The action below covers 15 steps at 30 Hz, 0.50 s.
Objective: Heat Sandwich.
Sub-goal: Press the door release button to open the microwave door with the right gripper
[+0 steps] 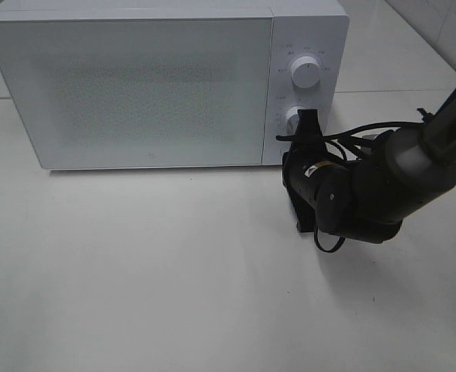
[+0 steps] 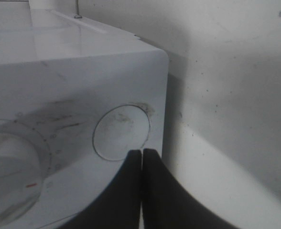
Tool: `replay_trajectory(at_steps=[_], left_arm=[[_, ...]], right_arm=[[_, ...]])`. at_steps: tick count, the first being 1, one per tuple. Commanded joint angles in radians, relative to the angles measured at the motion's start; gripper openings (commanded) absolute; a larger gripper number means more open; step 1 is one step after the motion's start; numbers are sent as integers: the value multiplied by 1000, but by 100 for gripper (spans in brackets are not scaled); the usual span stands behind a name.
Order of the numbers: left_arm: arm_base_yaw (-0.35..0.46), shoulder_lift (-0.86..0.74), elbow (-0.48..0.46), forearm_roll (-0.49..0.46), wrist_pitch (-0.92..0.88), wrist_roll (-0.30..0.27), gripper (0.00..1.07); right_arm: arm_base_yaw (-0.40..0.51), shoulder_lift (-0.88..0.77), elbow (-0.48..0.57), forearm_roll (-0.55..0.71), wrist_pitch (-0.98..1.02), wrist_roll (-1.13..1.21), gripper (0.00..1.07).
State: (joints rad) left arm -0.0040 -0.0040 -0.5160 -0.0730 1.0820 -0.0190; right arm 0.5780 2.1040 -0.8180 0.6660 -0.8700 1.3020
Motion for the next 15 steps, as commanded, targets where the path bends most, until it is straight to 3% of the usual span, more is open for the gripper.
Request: replay_trajectory(at_steps=[1,15], left_arm=[[4,-6,1,-8,-10,0,98],[4,-7,1,-8,-10,0,98]], right_arm=[[-6,9,-21,-10,-3,1,0],[-28,40,-62,-5,-47,-4,0]])
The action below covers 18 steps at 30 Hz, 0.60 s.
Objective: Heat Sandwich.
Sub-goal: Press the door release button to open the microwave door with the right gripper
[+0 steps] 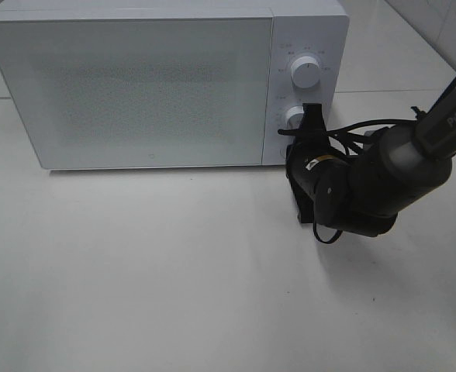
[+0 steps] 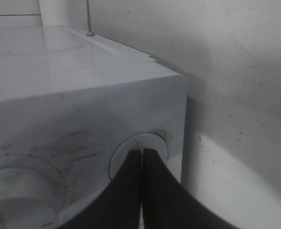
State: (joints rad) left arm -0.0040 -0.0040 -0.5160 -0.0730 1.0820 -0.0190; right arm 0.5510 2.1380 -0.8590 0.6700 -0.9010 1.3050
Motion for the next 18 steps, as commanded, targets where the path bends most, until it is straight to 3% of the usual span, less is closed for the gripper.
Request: replay_trajectory(at_steps=[1,18], left_arm=[[4,-7,1,-8,-10,0,98],[4,-7,1,-8,-10,0,98]], right_arm=[[-1,6,-24,-9,-20,-7,0],[-1,18,-95,-2,-113,-22,0]])
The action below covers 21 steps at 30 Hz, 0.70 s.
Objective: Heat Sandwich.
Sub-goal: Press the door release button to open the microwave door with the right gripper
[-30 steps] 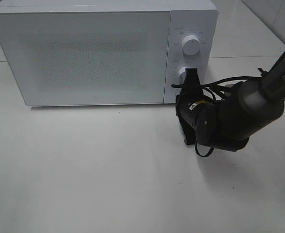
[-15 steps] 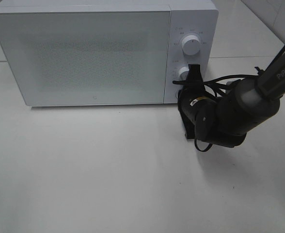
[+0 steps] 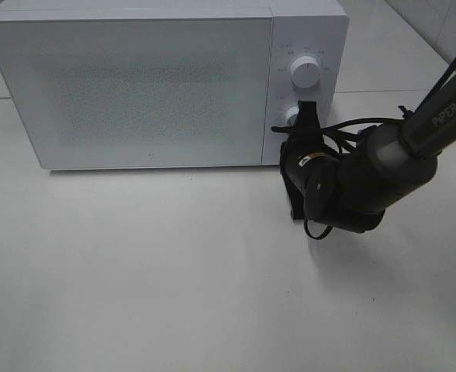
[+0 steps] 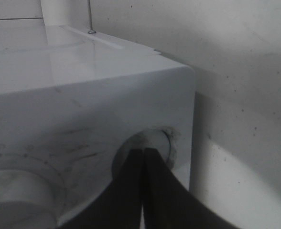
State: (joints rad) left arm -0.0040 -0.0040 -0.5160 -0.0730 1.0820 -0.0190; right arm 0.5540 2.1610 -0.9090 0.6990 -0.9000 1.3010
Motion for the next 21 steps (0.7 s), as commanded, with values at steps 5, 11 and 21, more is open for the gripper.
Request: replay_trajectory(at_steps=[5,11,21], left_arm=[[4,-7,1,-8,-10,0,98],[4,-7,1,-8,-10,0,98],[4,-7,1,-8,-10,0,98]], right_arm=[[-4,-5,-74,-31,-127,-32,0],[-57,-5,-116,-50,-130,-68,0],[-72,29,-165,-87,-111,-56,0]])
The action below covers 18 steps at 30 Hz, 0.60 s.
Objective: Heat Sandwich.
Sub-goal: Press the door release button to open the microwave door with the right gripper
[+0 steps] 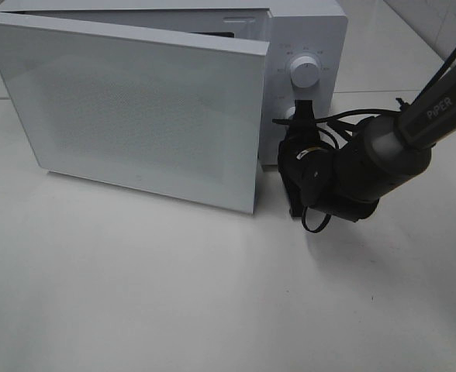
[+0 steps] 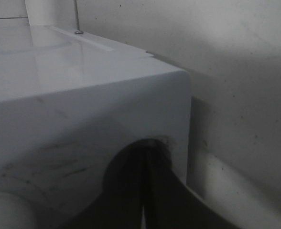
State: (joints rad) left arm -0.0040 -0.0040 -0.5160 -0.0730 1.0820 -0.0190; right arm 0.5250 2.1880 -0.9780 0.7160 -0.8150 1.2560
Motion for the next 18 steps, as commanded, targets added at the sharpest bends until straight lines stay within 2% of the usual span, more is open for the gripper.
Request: replay_trajectory(at_steps=[1,8,18], left_arm=[[4,-7,1,-8,-10,0,98],[4,-7,1,-8,-10,0,98],[4,-7,1,-7,-10,0,98]], right_arm=[[-43,2,-96,-104,-194,-11,0],[-42,-12,-70,-102,-176,-11,0],[-30,-109,57,-112,2,0,0]])
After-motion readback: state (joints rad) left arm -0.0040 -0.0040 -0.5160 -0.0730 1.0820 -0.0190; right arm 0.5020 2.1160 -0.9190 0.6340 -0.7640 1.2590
